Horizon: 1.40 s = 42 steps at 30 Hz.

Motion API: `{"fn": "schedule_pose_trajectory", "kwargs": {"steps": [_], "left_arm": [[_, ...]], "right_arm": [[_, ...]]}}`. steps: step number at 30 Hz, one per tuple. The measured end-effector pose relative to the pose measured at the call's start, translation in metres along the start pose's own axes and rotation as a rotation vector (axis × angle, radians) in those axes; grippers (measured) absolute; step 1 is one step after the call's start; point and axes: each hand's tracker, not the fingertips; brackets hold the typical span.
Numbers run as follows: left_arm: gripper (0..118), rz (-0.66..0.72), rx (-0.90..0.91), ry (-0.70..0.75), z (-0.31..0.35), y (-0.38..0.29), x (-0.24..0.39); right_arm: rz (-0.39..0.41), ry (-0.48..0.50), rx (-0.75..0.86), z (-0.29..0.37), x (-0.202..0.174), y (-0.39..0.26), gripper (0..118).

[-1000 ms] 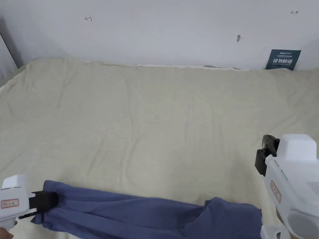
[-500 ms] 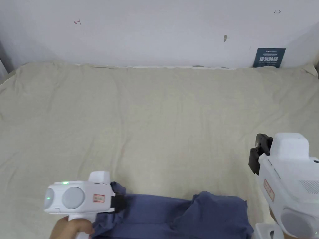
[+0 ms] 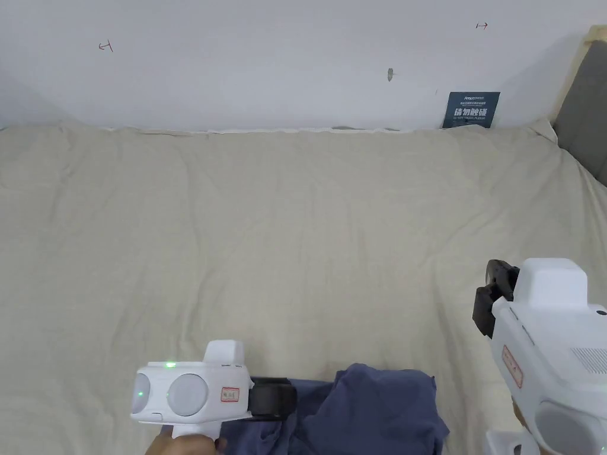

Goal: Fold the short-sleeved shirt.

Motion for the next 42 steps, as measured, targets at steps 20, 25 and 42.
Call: {"fn": "schedule_pose_trajectory", "kwargs": {"steps": [20, 25, 42], "left_arm": [[0, -0.077, 0.178, 0.209, 0.005, -0.044, -0.018], [0, -0.125, 0.105, 0.153, -0.034, -0.052, 0.011], [0, 0.039, 0.13, -0.067, 0.0, -0.027, 0.011]], "right_arm": [[0.003, 0.051, -0.01, -0.007, -0.009, 0.0, 2], [0.005, 0.04, -0.018, -0.007, -0.002, -0.002, 2], [0.003, 0.002, -0.018, 0.002, 0.01, 0.002, 2]]}}
